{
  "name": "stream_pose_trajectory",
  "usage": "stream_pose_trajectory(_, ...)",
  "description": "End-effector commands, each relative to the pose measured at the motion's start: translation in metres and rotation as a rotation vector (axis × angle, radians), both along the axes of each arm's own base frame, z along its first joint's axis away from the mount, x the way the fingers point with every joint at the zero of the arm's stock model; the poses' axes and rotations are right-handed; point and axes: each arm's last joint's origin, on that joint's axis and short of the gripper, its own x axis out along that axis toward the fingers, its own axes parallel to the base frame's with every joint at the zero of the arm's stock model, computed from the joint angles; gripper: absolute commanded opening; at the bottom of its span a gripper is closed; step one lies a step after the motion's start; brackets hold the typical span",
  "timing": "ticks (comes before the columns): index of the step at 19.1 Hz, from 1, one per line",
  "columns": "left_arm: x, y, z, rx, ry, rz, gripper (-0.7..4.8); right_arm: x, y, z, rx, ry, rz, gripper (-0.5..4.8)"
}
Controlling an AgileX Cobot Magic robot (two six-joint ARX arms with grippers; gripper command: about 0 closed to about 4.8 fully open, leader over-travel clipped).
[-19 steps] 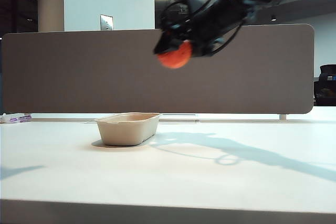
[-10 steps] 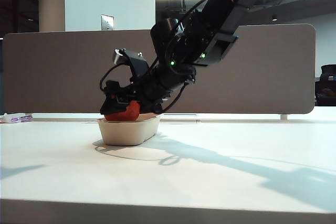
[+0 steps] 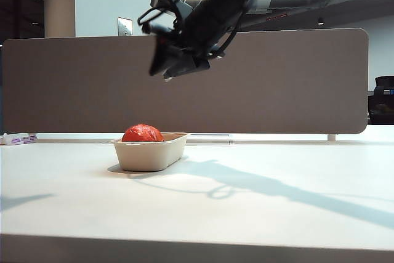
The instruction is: Pick up the orange and place it into the paper lunchbox.
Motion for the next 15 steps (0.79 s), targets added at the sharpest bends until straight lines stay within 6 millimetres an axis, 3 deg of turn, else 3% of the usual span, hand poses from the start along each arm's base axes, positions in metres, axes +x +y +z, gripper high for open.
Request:
stream_pose_trajectory(1, -0.001, 0.0, 0.003, -0.013, -0.018, 0.0, -0.05, -0.035, -0.01, 0.007, -0.137, 0.231, 0.057, -0.04)
stream_pose_trajectory(3, -0.001, 0.001, 0.004, -0.014, -0.018, -0.002, -0.05, -0.054, -0.013, 0.018, -0.191, 0.26, 0.092, -0.05)
stream_pose_trajectory(4, -0.009, 0.007, 0.006, -0.021, -0.028, -0.002, -0.05, -0.095, -0.037, 0.064, -0.238, 0.238, 0.062, -0.05)
stream_pose_trajectory(5, -0.01, 0.008, 0.005, -0.019, -0.026, 0.0, -0.05, -0.101, -0.042, 0.071, -0.247, 0.231, 0.05, -0.05)
stream_pose_trajectory(6, -0.018, 0.014, -0.003, 0.037, 0.046, -0.001, -0.05, -0.139, -0.076, 0.095, -0.234, 0.156, 0.001, -0.05)
stream_pose_trajectory(10, -0.02, 0.015, -0.016, 0.048, 0.06, 0.0, -0.05, -0.177, -0.109, 0.096, -0.213, 0.084, -0.048, -0.04)
stream_pose_trajectory(12, -0.023, 0.018, -0.033, 0.009, 0.031, 0.007, -0.05, -0.206, -0.134, 0.088, -0.146, -0.023, -0.085, -0.05)
stream_pose_trajectory(15, -0.027, 0.022, -0.049, -0.028, -0.022, 0.014, -0.05, -0.226, -0.151, 0.079, -0.057, -0.123, -0.095, -0.04)
